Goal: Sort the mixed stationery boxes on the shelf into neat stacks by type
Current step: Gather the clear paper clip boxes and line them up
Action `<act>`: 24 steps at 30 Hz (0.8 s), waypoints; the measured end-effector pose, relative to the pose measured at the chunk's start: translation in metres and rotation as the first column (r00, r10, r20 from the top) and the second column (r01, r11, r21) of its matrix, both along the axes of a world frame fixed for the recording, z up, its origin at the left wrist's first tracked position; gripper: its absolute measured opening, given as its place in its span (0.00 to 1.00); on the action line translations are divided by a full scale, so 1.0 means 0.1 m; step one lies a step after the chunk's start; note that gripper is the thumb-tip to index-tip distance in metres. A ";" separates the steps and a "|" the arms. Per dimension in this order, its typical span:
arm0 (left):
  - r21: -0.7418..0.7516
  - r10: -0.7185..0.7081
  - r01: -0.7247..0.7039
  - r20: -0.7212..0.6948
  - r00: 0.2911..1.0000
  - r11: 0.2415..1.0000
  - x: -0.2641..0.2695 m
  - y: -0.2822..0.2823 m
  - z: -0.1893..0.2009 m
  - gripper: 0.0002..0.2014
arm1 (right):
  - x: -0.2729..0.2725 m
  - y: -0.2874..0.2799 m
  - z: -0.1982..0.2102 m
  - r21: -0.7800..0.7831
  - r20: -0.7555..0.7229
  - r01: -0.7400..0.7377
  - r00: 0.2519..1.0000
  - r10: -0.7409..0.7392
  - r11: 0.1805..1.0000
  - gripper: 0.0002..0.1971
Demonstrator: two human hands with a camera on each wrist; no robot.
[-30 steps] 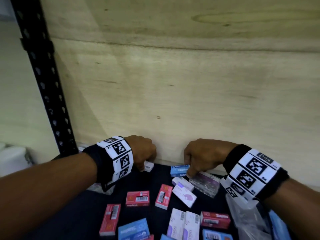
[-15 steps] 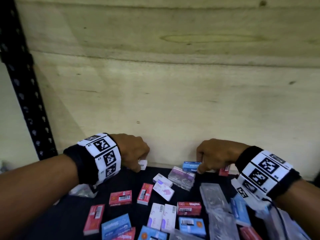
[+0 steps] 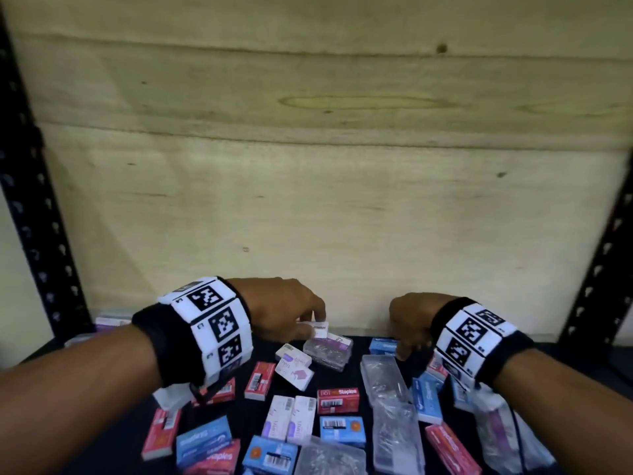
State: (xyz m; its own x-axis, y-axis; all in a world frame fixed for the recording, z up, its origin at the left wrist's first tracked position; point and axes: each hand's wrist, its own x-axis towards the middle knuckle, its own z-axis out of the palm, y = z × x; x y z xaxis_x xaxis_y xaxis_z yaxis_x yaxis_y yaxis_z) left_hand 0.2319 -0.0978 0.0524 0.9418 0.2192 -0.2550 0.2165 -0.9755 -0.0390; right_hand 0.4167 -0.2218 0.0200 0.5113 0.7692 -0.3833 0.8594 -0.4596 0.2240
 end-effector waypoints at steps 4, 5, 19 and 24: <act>-0.098 0.009 -0.005 0.036 0.999 0.995 0.00 -0.06 0.00 0.19 | 0.01 -0.04 0.06 0.089 -0.030 0.012 1.000 -0.009 0.996 0.15; -0.117 0.015 -0.010 0.046 0.999 0.993 0.00 -0.07 0.00 0.19 | 0.01 -0.06 0.10 0.136 -0.076 0.023 0.997 -0.013 0.990 0.15; -0.243 0.016 0.064 0.314 0.949 0.968 0.29 -0.59 -0.02 0.23 | -0.18 -0.56 0.32 0.339 -0.581 0.148 0.809 0.083 0.929 0.15; -0.226 -0.007 0.071 0.271 0.963 0.971 0.41 -0.67 -0.08 0.26 | 0.03 -0.76 0.30 0.337 -0.572 0.185 0.819 0.045 0.923 0.11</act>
State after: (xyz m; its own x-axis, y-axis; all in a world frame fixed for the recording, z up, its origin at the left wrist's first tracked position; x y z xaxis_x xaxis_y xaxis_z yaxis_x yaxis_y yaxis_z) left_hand 0.2732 -0.1646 0.0445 0.9888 0.1454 -0.0334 0.1492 -0.9585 0.2429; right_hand 0.4192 -0.2979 0.0505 0.3523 0.8796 -0.3197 0.7404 -0.4709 -0.4796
